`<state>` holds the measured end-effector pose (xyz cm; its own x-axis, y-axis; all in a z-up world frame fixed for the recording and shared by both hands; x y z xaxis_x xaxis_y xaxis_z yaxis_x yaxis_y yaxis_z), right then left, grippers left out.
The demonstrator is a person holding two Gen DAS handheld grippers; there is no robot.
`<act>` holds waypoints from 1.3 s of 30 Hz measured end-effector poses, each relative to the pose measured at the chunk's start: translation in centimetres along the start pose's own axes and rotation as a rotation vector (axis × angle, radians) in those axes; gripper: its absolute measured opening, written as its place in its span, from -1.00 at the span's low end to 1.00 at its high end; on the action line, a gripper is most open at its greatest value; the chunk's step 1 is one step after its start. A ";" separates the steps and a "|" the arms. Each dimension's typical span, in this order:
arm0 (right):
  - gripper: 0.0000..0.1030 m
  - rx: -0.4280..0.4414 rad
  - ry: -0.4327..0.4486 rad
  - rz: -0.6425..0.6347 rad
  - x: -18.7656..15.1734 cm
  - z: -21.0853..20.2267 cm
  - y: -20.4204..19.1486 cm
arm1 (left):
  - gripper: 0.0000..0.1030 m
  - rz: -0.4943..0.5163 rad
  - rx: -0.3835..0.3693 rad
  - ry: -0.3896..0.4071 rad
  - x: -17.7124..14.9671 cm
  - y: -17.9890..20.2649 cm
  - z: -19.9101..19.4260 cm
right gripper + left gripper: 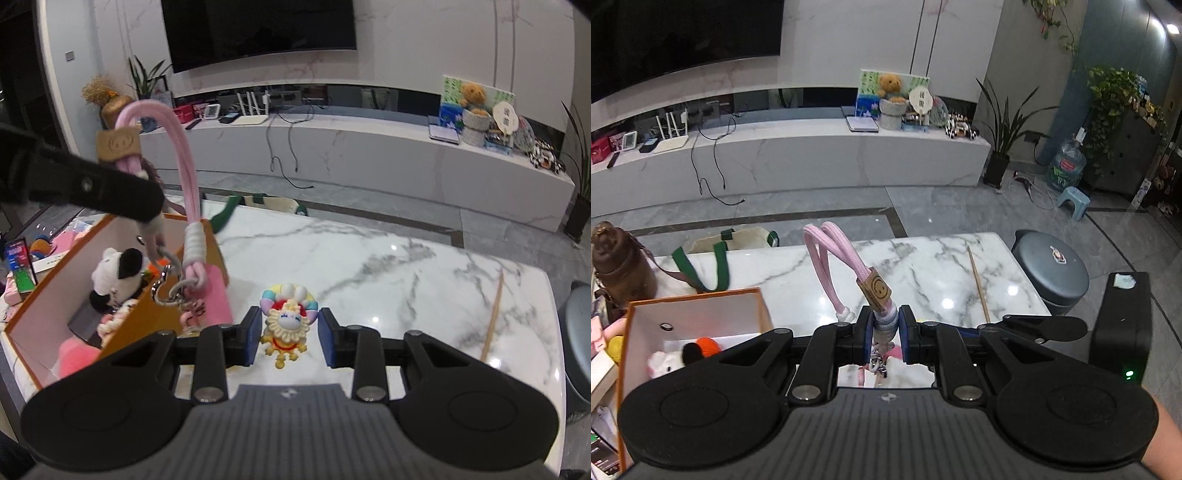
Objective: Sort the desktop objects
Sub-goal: 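Lift and carry the pink lanyard and lion charm over the white storage box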
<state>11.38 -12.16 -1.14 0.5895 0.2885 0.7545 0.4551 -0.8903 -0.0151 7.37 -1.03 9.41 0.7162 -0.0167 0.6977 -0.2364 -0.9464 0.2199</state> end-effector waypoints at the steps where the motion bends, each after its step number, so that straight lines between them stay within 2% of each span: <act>1: -0.32 0.002 0.004 -0.005 0.1 -0.2 -0.5 | -0.69 -0.003 0.000 0.004 0.0 -0.3 -0.5; 14: -0.32 0.083 0.101 -0.029 2.6 -2.1 -6.3 | -0.68 -0.044 0.034 0.066 0.0 -4.3 -6.4; 23: -0.32 0.160 0.111 -0.079 3.4 -1.7 -11.7 | -0.69 -0.070 0.071 0.071 -1.3 -7.9 -9.3; 34: -0.32 0.211 0.060 -0.228 1.6 0.5 -18.4 | -0.69 -0.118 0.109 -0.049 -6.7 -13.8 -9.3; 39: -0.32 0.216 0.032 -0.284 0.9 1.8 -20.4 | -0.69 -0.098 0.187 -0.132 -9.4 -16.2 -7.6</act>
<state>3.85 6.90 -1.38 0.3996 0.4997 0.7685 0.7303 -0.6802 0.0626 -0.56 16.97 4.46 0.8119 0.0479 0.5818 -0.0449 -0.9886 0.1440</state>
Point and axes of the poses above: each gripper's, at about its wrist camera, not at the fingertips, and z roughly the way its jaws point, y to its right, x to its top, the point moved 4 cm from there along z, roughly the way its jaws point, and after that the axes turned 7 degrees about -x, right-handed, at the moved point
